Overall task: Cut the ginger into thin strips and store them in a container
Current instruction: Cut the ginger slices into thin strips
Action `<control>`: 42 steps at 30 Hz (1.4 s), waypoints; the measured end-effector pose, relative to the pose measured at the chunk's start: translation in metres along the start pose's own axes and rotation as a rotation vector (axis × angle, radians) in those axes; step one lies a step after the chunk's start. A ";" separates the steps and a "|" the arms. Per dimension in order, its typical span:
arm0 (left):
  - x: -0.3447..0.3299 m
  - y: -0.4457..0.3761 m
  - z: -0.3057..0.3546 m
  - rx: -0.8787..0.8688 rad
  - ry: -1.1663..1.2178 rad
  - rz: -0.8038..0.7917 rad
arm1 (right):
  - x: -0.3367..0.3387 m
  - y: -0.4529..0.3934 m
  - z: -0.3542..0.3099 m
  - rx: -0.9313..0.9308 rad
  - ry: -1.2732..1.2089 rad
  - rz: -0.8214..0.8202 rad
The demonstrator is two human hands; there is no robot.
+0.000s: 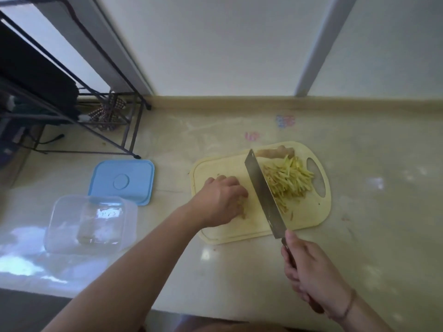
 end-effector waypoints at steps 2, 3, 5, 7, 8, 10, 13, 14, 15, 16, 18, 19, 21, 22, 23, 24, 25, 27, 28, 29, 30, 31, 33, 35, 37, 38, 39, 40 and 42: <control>-0.003 0.011 0.009 -0.099 -0.039 0.169 | 0.002 0.001 -0.001 0.016 -0.038 -0.002; -0.007 0.016 0.016 -0.167 -0.092 0.238 | 0.003 0.001 -0.001 0.027 -0.051 0.004; -0.021 0.022 0.030 -0.293 -0.228 0.299 | 0.006 0.001 -0.001 0.045 -0.081 0.016; -0.031 0.026 0.037 -0.332 -0.292 0.319 | 0.007 0.003 -0.003 0.062 -0.104 0.024; -0.034 0.027 0.038 -0.329 -0.305 0.329 | 0.007 0.004 -0.005 0.076 -0.103 0.027; -0.037 0.027 0.040 -0.320 -0.345 0.354 | 0.007 0.004 -0.008 0.106 -0.101 0.020; -0.038 0.025 0.046 -0.291 -0.396 0.378 | 0.006 0.002 -0.008 0.123 -0.107 0.016; -0.038 0.024 0.049 -0.279 -0.413 0.376 | 0.004 0.001 -0.008 0.124 -0.111 0.017; -0.039 0.023 0.051 -0.267 -0.434 0.364 | 0.003 0.000 -0.007 0.123 -0.115 0.021; -0.041 0.022 0.053 -0.253 -0.455 0.351 | 0.001 -0.001 -0.007 0.122 -0.119 0.020; -0.042 0.021 0.054 -0.218 -0.477 0.341 | -0.001 -0.004 -0.007 0.119 -0.128 0.012; -0.042 0.022 0.053 -0.207 -0.476 0.348 | -0.001 -0.004 -0.006 0.115 -0.127 0.014; -0.043 0.025 0.053 -0.198 -0.478 0.352 | 0.000 -0.004 -0.006 0.111 -0.121 0.022; -0.045 0.028 0.054 -0.202 -0.495 0.337 | 0.001 -0.003 -0.006 0.109 -0.117 0.028; -0.047 0.030 0.056 -0.203 -0.516 0.322 | 0.002 -0.002 -0.006 0.109 -0.114 0.036; -0.047 0.032 0.057 -0.203 -0.532 0.313 | 0.003 -0.002 -0.006 0.108 -0.111 0.040; -0.048 0.033 0.059 -0.203 -0.542 0.306 | 0.003 -0.001 -0.007 0.109 -0.108 0.042; -0.046 0.033 0.062 -0.204 -0.564 0.284 | 0.003 -0.001 -0.007 0.111 -0.100 0.045; -0.045 0.032 0.064 -0.210 -0.579 0.273 | 0.003 -0.001 -0.007 0.112 -0.096 0.046; -0.044 0.030 0.067 -0.225 -0.595 0.269 | 0.003 -0.001 -0.007 0.113 -0.096 0.048; -0.043 0.029 0.069 -0.245 -0.610 0.259 | 0.004 -0.001 -0.007 0.113 -0.097 0.050; -0.043 0.028 0.072 -0.263 -0.624 0.248 | 0.005 -0.001 -0.006 0.114 -0.099 0.053; -0.043 0.025 0.075 -0.292 -0.648 0.223 | 0.007 -0.002 -0.006 0.119 -0.102 0.061; -0.046 0.024 0.075 -0.313 -0.673 0.180 | 0.008 -0.002 -0.007 0.127 -0.095 0.070; -0.048 0.024 0.073 -0.315 -0.686 0.156 | 0.010 -0.003 -0.007 0.128 -0.091 0.072; -0.049 0.024 0.073 -0.311 -0.684 0.154 | 0.010 -0.003 -0.007 0.128 -0.093 0.070; -0.049 0.025 0.072 -0.304 -0.681 0.156 | 0.010 -0.003 -0.007 0.128 -0.092 0.063; -0.048 0.026 0.072 -0.299 -0.672 0.165 | 0.009 -0.002 -0.007 0.131 -0.090 0.055; -0.048 0.028 0.073 -0.298 -0.635 0.198 | 0.008 -0.002 -0.007 0.144 -0.090 0.042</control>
Point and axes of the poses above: each hand's wrist, its own y-axis away from the middle knuckle, its own x-axis out of the back of the hand, z = x × y, the point moved 6 cm from there along -y, towards the middle knuckle, and after that the axes turned 10 degrees about -x, right-handed, at the moved point
